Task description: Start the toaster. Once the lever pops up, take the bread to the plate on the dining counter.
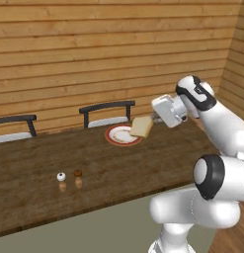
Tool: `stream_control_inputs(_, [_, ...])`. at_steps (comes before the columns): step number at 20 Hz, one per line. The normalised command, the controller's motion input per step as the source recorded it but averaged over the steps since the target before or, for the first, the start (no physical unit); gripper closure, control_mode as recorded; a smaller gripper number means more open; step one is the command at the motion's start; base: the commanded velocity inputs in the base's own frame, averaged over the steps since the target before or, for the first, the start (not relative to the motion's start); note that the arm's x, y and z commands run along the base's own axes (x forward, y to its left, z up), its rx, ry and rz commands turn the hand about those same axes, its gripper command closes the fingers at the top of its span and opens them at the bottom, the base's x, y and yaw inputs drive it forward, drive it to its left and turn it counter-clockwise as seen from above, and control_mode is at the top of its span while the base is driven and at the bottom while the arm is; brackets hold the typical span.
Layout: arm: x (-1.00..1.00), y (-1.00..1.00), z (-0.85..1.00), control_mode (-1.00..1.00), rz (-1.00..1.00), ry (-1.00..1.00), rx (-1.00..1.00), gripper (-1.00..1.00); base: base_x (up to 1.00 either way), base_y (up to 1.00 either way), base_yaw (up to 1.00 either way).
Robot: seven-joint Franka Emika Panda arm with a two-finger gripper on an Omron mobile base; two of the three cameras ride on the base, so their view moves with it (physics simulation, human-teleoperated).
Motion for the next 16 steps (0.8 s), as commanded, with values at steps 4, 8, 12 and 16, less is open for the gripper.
stream_control_inputs(4, [0.34,0.00,-0.34,-1.00,0.00,0.00,0.00,1.00,0.00,0.00,0.00])
stream_control_inputs(8, [0.29,0.00,-0.32,-1.00,0.00,0.00,0.00,1.00,0.00,0.00,0.00])
stream_control_inputs(12, [0.27,0.00,-0.23,-1.00,0.00,-0.01,0.00,1.00,0.00,0.00,0.00])
stream_control_inputs(16, [0.31,0.00,-0.14,-1.00,0.00,-0.02,0.00,1.00,0.00,0.00,0.00])
